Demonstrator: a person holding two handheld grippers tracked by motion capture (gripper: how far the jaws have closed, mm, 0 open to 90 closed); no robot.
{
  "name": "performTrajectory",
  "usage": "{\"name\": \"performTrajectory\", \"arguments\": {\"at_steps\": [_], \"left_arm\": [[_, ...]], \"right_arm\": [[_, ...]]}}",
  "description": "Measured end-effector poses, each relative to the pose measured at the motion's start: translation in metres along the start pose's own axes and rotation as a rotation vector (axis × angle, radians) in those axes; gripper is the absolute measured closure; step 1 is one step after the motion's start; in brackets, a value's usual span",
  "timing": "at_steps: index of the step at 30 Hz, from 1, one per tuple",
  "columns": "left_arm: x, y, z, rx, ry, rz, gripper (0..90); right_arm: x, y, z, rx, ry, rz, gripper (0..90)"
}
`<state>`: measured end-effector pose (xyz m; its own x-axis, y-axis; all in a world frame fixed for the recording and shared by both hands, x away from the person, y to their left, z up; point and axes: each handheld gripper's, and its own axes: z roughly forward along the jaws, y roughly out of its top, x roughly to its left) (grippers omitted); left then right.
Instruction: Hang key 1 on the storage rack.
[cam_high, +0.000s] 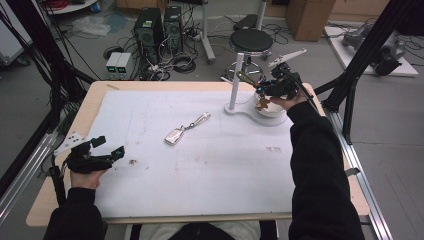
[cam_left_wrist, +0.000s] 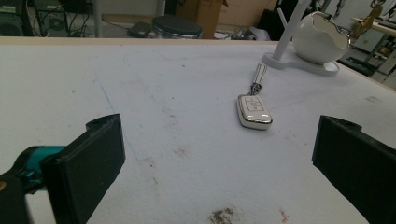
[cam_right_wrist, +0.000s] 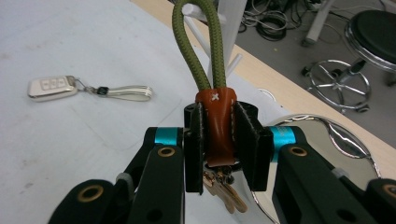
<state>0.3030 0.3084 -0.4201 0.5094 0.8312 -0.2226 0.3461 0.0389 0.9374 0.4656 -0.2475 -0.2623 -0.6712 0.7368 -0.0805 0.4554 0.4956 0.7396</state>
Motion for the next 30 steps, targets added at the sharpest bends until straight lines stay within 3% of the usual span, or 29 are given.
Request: {"name": "performTrajectory", "arguments": {"at_steps": [12,22,30], "left_arm": [[0.001,0.0,0.0,0.0,0.001,-0.001,2.9],[0.0,0.0,-0.002,0.003,-0.001,0.003,2.9],[0.001,0.0,-0.002,0.007,0.002,0.004,2.9]], "right_arm": [[0.007,0.0,0.021,0.002,-0.056,-0.003,73.1],[0.016,0.001,0.045,0.05,-0.088,0.053,71.6],[0.011,-0.001,0.056,0.061,-0.106,0.098,70.2]]}}
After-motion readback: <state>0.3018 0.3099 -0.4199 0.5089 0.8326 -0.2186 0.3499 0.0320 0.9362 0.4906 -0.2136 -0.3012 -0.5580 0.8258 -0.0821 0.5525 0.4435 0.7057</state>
